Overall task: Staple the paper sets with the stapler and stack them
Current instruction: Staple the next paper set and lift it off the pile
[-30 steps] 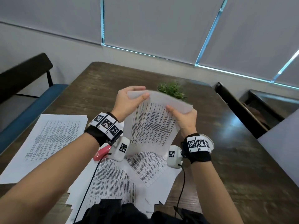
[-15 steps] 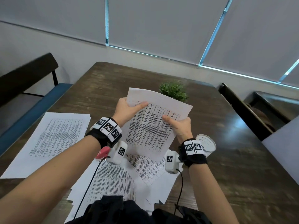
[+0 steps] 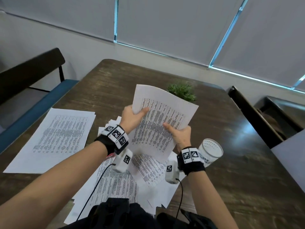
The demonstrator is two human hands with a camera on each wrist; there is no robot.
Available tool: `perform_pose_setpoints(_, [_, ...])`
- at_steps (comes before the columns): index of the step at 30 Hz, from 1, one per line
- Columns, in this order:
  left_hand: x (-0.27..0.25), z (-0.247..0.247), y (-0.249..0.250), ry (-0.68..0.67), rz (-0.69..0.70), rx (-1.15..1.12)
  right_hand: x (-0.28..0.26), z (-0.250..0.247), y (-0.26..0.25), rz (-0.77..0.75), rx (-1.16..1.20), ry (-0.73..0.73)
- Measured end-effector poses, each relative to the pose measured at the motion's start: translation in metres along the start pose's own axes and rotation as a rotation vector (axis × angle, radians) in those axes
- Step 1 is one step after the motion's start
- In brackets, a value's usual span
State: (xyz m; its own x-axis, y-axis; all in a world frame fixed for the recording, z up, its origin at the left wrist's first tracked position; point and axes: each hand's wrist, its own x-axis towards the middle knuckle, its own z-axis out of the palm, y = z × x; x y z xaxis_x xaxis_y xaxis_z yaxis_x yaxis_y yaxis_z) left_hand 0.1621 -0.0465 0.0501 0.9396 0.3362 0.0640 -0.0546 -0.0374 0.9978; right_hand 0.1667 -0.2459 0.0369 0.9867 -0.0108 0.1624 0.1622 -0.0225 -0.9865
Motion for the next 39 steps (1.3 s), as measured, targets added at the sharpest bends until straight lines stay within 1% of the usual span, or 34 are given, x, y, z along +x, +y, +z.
perform_pose_setpoints(2, [-0.009, -0.001, -0.026, -0.042, -0.060, 0.047, -0.011, 0.002, 0.019, 0.078, -0.105, -0.025])
perform_pose_setpoints(4, [-0.014, -0.007, -0.055, -0.105, -0.091, 0.185, -0.019, 0.001, 0.038, 0.225, -0.137, 0.066])
perform_pose_setpoints(5, [-0.016, -0.012, -0.069, -0.161, -0.099, 0.306, -0.022, -0.002, 0.047, 0.293, -0.142, 0.126])
perform_pose_setpoints(6, [-0.017, -0.019, -0.083, -0.232, -0.106, 0.450, -0.020, -0.007, 0.057, 0.328, -0.141, 0.187])
perform_pose_setpoints(8, [-0.022, -0.035, -0.108, -0.347, -0.123, 0.781, -0.017, -0.017, 0.065, 0.311, -0.120, 0.277])
perform_pose_setpoints(9, [-0.025, -0.044, -0.121, -0.365, -0.135, 0.935, -0.015, -0.022, 0.067, 0.286, -0.135, 0.320])
perform_pose_setpoints(10, [-0.028, -0.051, -0.130, -0.352, -0.131, 1.043, -0.015, -0.025, 0.069, 0.283, -0.175, 0.363])
perform_pose_setpoints(11, [-0.030, -0.057, -0.138, -0.310, -0.121, 1.086, -0.016, -0.028, 0.068, 0.276, -0.227, 0.384])
perform_pose_setpoints(13, [-0.034, -0.063, -0.146, -0.165, -0.092, 1.036, -0.019, -0.034, 0.071, 0.263, -0.283, 0.393])
perform_pose_setpoints(17, [-0.033, -0.080, -0.151, 0.136, -0.131, 0.816, -0.018, -0.038, 0.079, 0.266, -0.380, 0.403])
perform_pose_setpoints(19, [-0.031, -0.090, -0.152, 0.207, -0.178, 0.790, -0.014, -0.037, 0.085, 0.284, -0.427, 0.388])
perform_pose_setpoints(22, [-0.030, -0.093, -0.150, 0.185, -0.192, 0.925, -0.010, -0.033, 0.089, 0.302, -0.469, 0.352])
perform_pose_setpoints(25, [-0.028, -0.083, -0.145, 0.179, -0.115, 1.146, -0.008, -0.030, 0.090, 0.324, -0.479, 0.335])
perform_pose_setpoints(27, [-0.025, -0.076, -0.140, 0.115, -0.075, 1.240, -0.006, -0.031, 0.093, 0.352, -0.475, 0.331])
perform_pose_setpoints(29, [-0.022, -0.069, -0.135, 0.008, -0.113, 1.339, -0.005, -0.033, 0.097, 0.377, -0.471, 0.332])
perform_pose_setpoints(31, [-0.019, -0.066, -0.132, -0.065, -0.203, 1.397, -0.005, -0.035, 0.100, 0.400, -0.473, 0.332])
perform_pose_setpoints(32, [-0.018, -0.065, -0.132, -0.083, -0.246, 1.391, -0.004, -0.036, 0.101, 0.407, -0.470, 0.328])
perform_pose_setpoints(34, [-0.015, -0.068, -0.134, -0.087, -0.285, 1.316, -0.003, -0.035, 0.102, 0.418, -0.460, 0.315])
perform_pose_setpoints(36, [-0.013, -0.071, -0.136, -0.033, -0.291, 1.152, -0.004, -0.031, 0.100, 0.432, -0.459, 0.285])
perform_pose_setpoints(38, [-0.015, -0.074, -0.136, 0.042, -0.272, 0.976, -0.005, -0.025, 0.098, 0.439, -0.444, 0.244])
perform_pose_setpoints(39, [-0.016, -0.074, -0.136, 0.056, -0.250, 0.907, -0.006, -0.022, 0.097, 0.439, -0.432, 0.221])
